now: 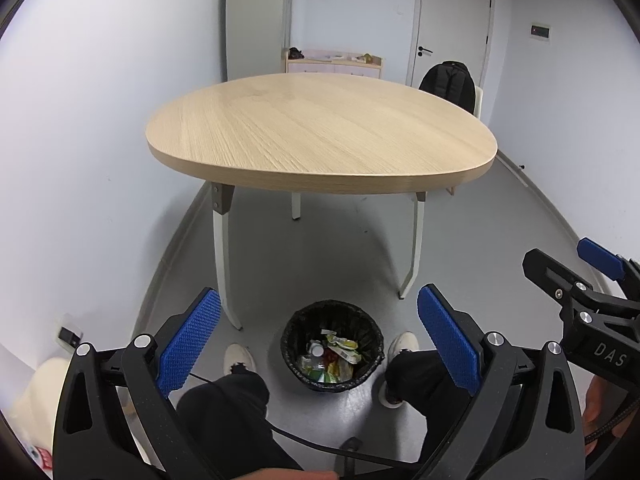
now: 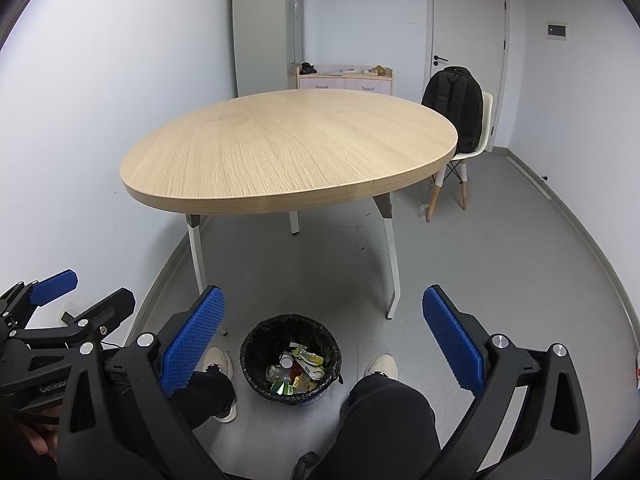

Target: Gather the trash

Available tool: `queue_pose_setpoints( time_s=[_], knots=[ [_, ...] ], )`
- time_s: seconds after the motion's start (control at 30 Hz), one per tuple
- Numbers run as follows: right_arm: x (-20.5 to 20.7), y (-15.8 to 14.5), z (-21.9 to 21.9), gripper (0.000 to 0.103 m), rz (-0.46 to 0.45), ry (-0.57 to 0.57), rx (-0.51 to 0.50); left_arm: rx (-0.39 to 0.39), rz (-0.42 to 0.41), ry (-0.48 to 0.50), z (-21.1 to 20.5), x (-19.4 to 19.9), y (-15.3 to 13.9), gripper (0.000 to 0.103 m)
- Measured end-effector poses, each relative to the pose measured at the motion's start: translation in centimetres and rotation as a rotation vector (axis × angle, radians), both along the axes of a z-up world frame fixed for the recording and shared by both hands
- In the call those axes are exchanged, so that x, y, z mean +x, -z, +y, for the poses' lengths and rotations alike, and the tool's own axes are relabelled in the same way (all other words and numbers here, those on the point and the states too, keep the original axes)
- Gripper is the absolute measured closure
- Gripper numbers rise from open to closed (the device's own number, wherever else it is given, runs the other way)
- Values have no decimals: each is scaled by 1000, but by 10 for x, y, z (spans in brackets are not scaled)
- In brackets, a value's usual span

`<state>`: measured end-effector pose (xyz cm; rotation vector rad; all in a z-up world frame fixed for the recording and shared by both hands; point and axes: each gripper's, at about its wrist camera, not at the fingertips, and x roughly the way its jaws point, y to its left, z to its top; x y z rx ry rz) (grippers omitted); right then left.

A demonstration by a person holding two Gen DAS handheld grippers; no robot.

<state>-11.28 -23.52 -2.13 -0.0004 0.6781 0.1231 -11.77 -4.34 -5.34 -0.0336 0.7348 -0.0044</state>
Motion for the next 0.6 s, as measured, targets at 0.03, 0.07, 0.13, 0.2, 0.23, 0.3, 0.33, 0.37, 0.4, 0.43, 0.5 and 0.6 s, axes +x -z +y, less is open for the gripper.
queue_pose_setpoints(
  time_s=[0.03,0.07,0.13,0.2,0.23,0.3,0.33,0.37,0.4,0.43,0.5,0.6],
  knots=[
    [0,0,0,8,1,0,0,0,-3,-2,0,0,0,6],
    [0,0,0,8,0,0,-1,0,-3,-2,0,-1,0,6],
    [0,0,0,8,1,-1,1,-12,-9,1,0,-1,-1,6],
    [0,0,0,8,0,0,0,-15,-18,8,-1,-2,-2,6],
    [0,0,0,8,0,-1,1,-1,-23,11,-3,-3,-3,6],
    [0,0,0,8,-3,-3,2,0,-24,23,-5,-4,-3,7],
    [0,0,0,8,-4,-2,1,1,-20,23,-5,-4,-3,7],
    [0,1,0,8,-3,-2,2,3,-19,23,-5,-4,-3,7],
    [0,2,-1,8,-3,-1,3,7,-20,24,-5,-4,-3,7],
    [0,2,-1,8,-2,-1,3,12,-18,26,-5,-3,-3,7],
    [0,3,-1,8,-2,-1,4,18,-11,25,-5,-2,-2,7],
    [0,3,-2,8,-1,-2,3,18,-10,19,-4,-1,-2,7]
  ],
)
